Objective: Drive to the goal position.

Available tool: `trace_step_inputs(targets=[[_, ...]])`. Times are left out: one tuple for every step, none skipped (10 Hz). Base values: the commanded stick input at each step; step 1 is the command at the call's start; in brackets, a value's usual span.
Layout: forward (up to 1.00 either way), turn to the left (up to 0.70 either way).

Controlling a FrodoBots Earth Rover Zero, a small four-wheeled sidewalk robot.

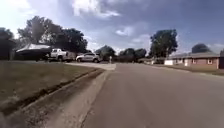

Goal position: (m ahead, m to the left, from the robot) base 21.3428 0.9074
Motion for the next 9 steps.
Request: trace_step_inputs(targets=[[1.00, 0.00], [1.00, 0.00], [1.00, 0.00], [1.00, 0.00], [1.00, 0.00], [1.00, 0.00], [1.00, -0.10], [1.00, -0.28], [1.00, -0.36]])
